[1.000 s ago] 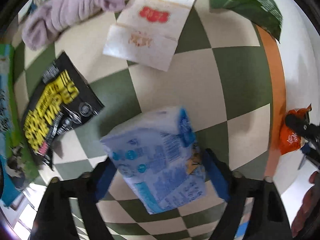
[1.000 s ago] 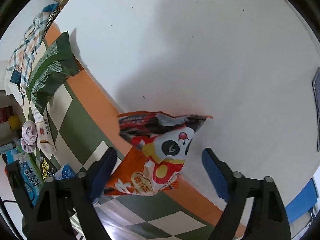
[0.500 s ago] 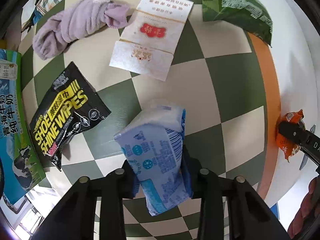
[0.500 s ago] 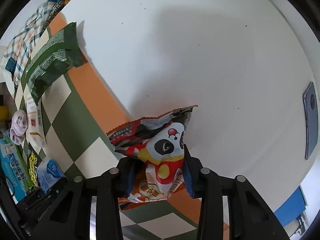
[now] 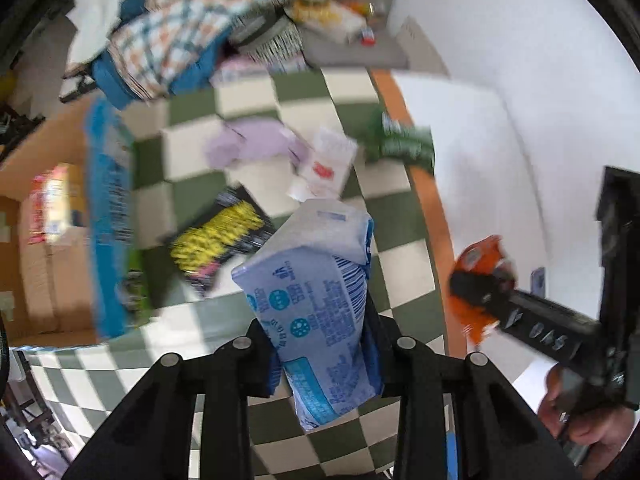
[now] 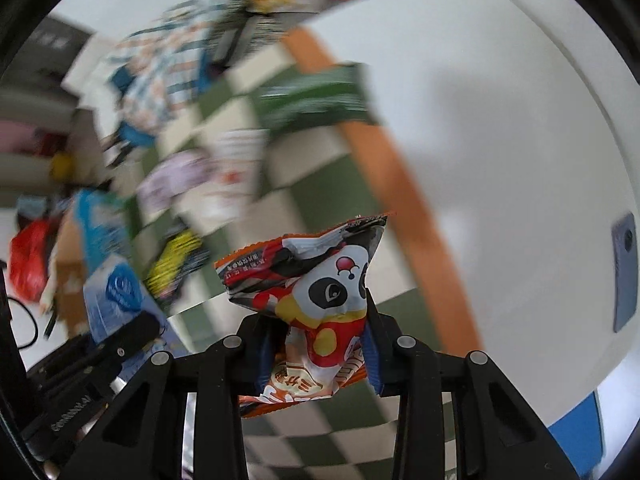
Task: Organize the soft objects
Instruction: 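Carry both packs into the box and release them beside the others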
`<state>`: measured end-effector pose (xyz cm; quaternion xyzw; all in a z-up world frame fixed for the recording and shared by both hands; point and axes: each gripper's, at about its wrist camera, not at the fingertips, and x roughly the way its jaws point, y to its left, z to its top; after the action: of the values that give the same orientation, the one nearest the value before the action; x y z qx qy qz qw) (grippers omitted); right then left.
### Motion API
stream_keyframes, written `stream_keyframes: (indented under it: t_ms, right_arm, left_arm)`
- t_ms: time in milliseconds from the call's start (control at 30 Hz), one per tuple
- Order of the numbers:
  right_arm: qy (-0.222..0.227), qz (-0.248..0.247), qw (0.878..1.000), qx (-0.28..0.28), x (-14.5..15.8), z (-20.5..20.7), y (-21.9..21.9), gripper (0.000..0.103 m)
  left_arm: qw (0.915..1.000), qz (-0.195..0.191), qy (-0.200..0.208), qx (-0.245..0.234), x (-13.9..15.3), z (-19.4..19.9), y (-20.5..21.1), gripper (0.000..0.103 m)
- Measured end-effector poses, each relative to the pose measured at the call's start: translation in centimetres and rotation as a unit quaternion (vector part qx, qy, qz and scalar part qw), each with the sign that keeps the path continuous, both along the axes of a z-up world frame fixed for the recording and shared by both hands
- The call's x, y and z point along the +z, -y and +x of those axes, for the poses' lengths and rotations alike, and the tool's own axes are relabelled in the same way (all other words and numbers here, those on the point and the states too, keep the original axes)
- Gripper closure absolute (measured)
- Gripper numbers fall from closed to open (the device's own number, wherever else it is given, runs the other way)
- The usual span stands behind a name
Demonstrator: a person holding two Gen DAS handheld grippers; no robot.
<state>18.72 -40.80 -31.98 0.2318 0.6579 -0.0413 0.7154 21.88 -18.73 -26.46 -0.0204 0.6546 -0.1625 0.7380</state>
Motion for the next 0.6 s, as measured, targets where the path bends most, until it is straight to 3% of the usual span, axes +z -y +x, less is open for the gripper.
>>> stream_keyframes:
  t_ms: [133,300,433,600]
  right_arm:
    - [0.029,0.035,0.998,0.051,4.4,0.6,-4.9,0.065]
    - [0.058,0.059,0.989,0.124,8.6,2.3,-14.6,0.065]
    - [0.070,0.056,0.982,0.167,10.2,4.5,-21.8,0.065]
    - [0.073,0.040,0.976,0.200,10.8,7.2,-29.7,0.065]
  left_arm:
    - [0.9986,-0.005,0.041,0.033,4.9,0.0,-6.1,0.074]
    - [0.9939,0.024,0.079,0.073,8.1,0.3,-14.9,0.074]
    - [0.9896,0.045,0.089,0.104,7.7,0.8,-21.3,0.074]
    - [0.9869,0.048,0.072,0.136,6.2,2.5,-28.1,0.074]
